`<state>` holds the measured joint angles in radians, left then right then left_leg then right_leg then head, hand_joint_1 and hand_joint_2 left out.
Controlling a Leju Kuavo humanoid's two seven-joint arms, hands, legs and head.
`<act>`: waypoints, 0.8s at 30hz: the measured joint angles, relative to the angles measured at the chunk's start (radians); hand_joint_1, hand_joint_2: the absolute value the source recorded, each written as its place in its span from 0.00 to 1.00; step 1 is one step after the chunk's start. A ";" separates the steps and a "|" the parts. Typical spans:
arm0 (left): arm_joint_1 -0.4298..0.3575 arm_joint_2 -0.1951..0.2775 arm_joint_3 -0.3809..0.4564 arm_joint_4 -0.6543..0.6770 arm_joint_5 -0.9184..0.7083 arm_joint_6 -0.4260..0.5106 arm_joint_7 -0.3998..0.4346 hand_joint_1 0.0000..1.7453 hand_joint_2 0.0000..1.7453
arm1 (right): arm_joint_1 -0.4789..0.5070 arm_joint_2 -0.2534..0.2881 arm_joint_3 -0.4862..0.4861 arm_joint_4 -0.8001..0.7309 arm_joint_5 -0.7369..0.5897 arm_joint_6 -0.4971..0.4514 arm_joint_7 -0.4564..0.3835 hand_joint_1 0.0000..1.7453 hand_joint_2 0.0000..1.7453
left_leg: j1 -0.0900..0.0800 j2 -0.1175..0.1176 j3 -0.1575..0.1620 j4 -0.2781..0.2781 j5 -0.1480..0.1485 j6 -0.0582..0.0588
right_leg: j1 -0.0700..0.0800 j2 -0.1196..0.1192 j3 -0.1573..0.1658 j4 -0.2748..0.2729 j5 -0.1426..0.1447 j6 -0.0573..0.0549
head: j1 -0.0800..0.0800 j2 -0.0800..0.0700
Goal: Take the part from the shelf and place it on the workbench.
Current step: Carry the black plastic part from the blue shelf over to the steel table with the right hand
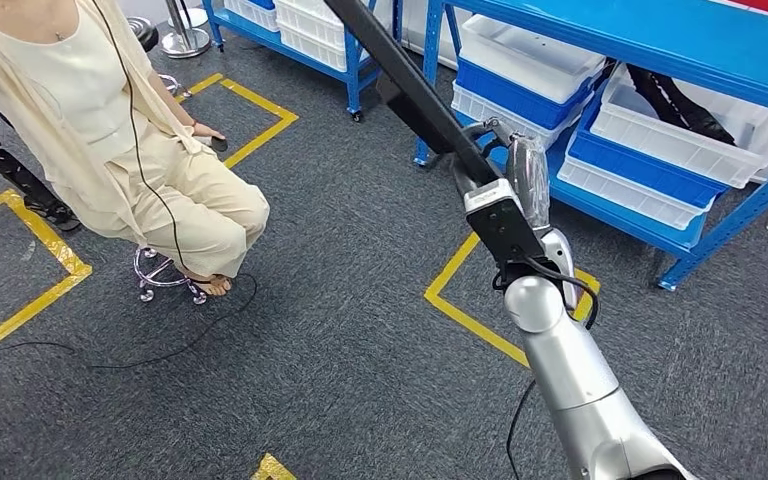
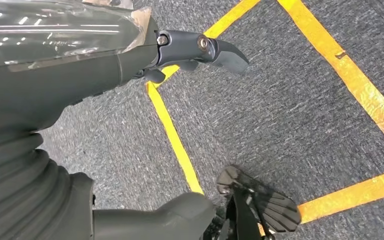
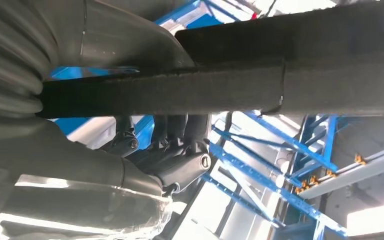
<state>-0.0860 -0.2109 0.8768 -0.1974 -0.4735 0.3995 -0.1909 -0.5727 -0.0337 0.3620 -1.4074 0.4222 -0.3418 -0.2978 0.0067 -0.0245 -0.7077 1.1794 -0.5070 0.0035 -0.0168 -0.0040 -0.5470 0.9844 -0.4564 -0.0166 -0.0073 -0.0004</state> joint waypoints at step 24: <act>-0.003 -0.001 -0.001 0.000 -0.006 0.019 0.014 0.00 1.00 | 0.027 -0.031 -0.015 -0.059 -0.014 0.002 0.032 1.00 1.00 | 0.003 -0.072 0.078 -0.170 0.101 0.022 | 0.008 0.045 -0.017 0.027 -0.018 0.061 | 0.013 0.000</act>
<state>-0.0886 -0.2119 0.8763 -0.1975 -0.4793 0.4182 -0.1770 -0.5456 -0.0645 0.3468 -1.4661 0.4078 -0.3403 -0.2654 0.0092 -0.0964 -0.6296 1.0093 -0.4062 0.0252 -0.0091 0.0405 -0.5644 1.0118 -0.4742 0.0446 0.0058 -0.0004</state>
